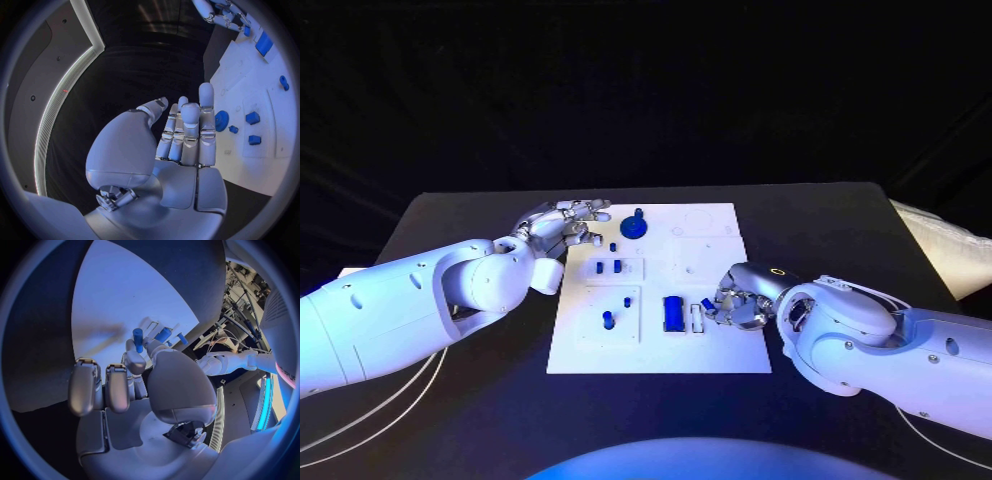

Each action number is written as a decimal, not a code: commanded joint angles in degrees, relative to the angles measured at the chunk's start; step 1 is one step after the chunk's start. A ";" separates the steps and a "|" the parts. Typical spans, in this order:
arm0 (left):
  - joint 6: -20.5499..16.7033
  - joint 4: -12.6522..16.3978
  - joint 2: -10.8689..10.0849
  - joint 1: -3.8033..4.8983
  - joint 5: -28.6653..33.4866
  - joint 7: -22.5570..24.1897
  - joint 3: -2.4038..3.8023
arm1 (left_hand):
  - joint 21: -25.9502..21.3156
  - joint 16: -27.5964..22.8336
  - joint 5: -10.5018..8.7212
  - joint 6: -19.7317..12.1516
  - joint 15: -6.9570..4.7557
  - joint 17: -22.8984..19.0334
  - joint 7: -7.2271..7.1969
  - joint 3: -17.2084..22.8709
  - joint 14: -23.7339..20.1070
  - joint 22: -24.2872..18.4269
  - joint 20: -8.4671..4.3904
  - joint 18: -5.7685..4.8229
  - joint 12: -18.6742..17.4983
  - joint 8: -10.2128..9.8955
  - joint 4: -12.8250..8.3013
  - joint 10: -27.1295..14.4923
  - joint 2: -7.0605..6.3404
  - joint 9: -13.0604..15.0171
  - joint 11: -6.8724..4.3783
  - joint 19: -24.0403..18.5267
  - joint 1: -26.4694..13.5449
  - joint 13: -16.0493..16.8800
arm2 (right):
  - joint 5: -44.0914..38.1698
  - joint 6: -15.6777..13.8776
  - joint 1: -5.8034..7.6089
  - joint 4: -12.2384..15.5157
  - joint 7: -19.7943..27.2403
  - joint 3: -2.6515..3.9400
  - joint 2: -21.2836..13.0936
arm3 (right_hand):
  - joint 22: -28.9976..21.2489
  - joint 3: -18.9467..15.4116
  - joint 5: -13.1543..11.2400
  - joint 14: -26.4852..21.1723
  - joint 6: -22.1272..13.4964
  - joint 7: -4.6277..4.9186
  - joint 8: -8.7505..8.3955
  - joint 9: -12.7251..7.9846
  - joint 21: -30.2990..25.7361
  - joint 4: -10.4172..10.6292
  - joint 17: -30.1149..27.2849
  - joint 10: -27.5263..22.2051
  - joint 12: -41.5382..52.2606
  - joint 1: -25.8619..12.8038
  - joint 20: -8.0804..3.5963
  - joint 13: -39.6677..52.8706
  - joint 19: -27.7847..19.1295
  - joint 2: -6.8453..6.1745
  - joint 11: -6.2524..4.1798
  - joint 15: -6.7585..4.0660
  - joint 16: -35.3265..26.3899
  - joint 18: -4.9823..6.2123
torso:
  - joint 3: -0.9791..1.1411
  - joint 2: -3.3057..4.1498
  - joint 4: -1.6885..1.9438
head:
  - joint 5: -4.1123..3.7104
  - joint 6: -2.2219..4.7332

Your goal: Assemble the parts on the task board

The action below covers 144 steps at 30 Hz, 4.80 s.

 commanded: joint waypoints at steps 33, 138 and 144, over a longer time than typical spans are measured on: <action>1.20 0.27 0.30 0.04 -0.20 0.08 0.05 | -0.44 -0.30 0.34 -0.47 0.20 -0.16 -0.14 0.07 -0.51 -0.10 0.15 0.63 0.28 0.30 -0.38 -0.56 0.14 -0.03 0.08 0.13 0.63 0.08 | 5.89 3.05 -0.04 -2.49 -0.33 0.00 3.67 | 0.66 0.35 -1.50 3.85 1.67 -0.14 0.23 0.62 0.65 3.84 3.42 1.80 3.07 -5.70 -0.10 2.74 0.42 -0.86 -0.14 -0.38 0.58 -0.85 | 0.04 0.01 -0.05 | 0.00 -0.14; -5.69 -5.66 3.25 -0.48 0.54 7.65 0.02 | -21.84 -38.28 0.32 -2.03 5.73 -24.93 1.13 -0.17 -19.47 -16.54 5.83 0.42 -4.36 1.28 -1.00 -5.34 0.05 -0.18 3.20 -16.72 0.41 -6.60 | 78.78 -2.21 6.05 -34.98 55.89 0.82 12.75 | -50.38 -8.09 -13.76 -20.81 -9.26 7.02 -7.51 -3.91 -48.46 -11.10 -49.43 -18.46 -44.47 15.01 6.88 -41.48 -26.72 6.37 7.61 7.79 -61.58 5.20 | -0.83 -6.30 -1.44 | -0.05 7.92; -5.93 -5.39 3.17 -0.50 -0.19 5.83 0.01 | -26.16 -49.30 -3.23 -21.42 3.37 -30.87 -3.10 -9.05 -38.00 -30.27 1.49 -2.93 -11.26 -2.45 -3.38 -24.94 5.05 -3.95 -0.08 -35.46 -26.20 -10.37 | 74.32 -5.72 5.96 -34.48 52.37 0.86 12.68 | -58.33 -9.63 -17.30 -43.11 -28.62 3.43 -14.25 -8.30 -61.13 -10.19 -60.93 -39.62 -51.28 -15.91 4.39 -52.91 -46.68 2.44 5.36 4.52 -71.47 2.00 | -0.88 -5.90 -1.66 | -0.02 7.99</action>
